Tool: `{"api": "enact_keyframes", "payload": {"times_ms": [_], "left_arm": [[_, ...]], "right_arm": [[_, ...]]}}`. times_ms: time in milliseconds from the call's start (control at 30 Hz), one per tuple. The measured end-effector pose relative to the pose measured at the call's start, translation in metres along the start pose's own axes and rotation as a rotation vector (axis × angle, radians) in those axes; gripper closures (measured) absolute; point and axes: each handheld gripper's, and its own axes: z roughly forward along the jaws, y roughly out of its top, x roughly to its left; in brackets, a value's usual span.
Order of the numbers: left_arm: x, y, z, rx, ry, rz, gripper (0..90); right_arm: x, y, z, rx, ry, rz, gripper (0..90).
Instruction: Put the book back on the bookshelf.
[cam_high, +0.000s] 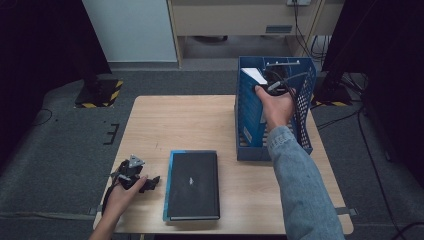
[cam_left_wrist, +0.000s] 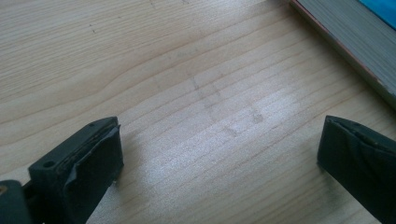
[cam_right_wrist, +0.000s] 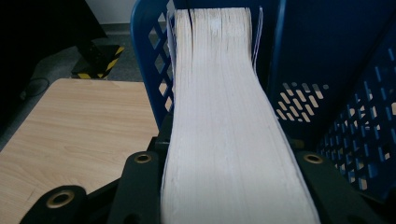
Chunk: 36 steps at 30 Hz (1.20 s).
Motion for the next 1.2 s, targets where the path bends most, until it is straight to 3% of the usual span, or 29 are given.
{"api": "enact_keyframes", "payload": {"times_ms": [1200], "left_arm": [[0.0,0.0,0.0,0.001,0.0,0.0,0.0]], "right_arm": [[-0.002,-0.014,-0.003,0.016,0.012,-0.012,59.5]]}}
